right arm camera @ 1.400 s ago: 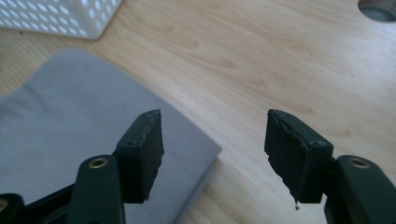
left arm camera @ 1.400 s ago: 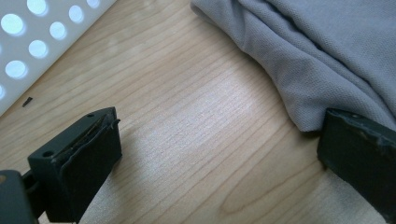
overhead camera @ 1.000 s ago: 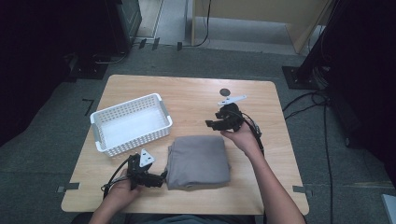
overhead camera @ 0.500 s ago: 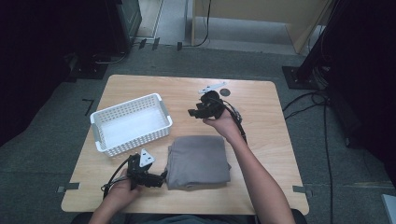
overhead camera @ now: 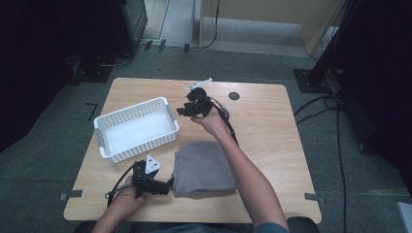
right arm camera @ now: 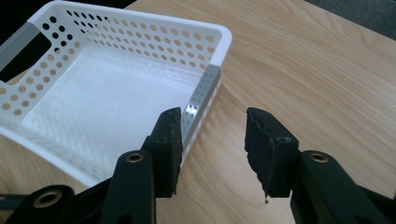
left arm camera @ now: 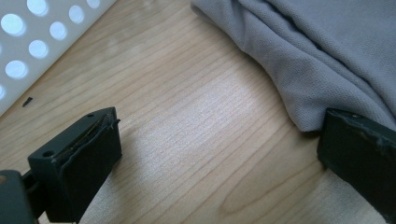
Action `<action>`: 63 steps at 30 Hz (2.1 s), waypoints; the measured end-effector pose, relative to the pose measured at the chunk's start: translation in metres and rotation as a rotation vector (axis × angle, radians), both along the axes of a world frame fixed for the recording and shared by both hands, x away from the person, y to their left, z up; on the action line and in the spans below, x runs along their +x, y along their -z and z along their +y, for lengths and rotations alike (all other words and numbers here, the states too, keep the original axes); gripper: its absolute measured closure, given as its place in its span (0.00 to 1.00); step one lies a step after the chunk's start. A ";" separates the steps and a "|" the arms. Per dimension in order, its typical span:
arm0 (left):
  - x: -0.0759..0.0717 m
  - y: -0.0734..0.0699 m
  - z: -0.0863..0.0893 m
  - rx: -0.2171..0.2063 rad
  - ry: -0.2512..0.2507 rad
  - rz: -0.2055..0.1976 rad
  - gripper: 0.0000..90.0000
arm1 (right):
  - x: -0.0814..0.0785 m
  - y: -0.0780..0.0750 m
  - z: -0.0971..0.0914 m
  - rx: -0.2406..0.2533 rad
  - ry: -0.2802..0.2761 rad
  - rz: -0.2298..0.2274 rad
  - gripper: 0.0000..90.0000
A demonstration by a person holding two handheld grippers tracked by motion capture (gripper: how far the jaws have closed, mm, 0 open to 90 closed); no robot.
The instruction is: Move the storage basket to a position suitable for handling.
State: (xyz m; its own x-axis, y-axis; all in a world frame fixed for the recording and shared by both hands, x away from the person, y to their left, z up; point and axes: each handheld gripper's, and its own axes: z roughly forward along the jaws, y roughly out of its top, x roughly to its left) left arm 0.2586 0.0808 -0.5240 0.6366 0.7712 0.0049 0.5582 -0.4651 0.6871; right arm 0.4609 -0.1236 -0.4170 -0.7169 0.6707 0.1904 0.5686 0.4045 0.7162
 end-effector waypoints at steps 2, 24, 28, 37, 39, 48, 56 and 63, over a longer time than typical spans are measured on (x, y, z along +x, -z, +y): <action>0.000 0.000 0.000 0.001 0.000 0.000 0.00 | 0.004 0.002 0.008 -0.001 -0.002 0.007 0.64; 0.000 0.000 0.000 0.001 0.002 -0.001 0.00 | 0.024 0.027 0.059 -0.118 0.063 0.054 0.78; 0.000 0.000 0.000 0.001 0.002 -0.001 0.00 | 0.028 0.027 0.061 -0.106 0.098 0.068 0.82; -0.001 0.000 0.000 0.005 0.005 0.000 0.00 | 0.034 0.023 0.058 -0.142 0.197 0.063 0.90; -0.001 0.000 0.000 0.005 0.005 0.001 0.00 | 0.036 0.023 0.054 -0.154 0.203 0.062 0.90; -0.001 0.000 0.000 0.004 0.003 0.002 0.00 | 0.041 0.017 0.022 -0.163 0.298 0.058 0.90; -0.001 0.000 0.000 0.005 0.006 0.003 0.00 | 0.040 0.017 -0.029 -0.140 0.406 0.065 0.89; -0.001 0.000 0.000 0.008 0.008 0.003 0.00 | 0.039 0.016 -0.086 -0.150 0.520 0.061 0.89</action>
State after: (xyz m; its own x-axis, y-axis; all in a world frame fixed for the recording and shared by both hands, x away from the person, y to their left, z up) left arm 0.2580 0.0811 -0.5235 0.6431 0.7657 0.0090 0.5564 -0.4753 0.6815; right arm 0.4998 -0.2098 -0.4334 -0.2741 0.9569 0.0961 0.7600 0.1543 0.6314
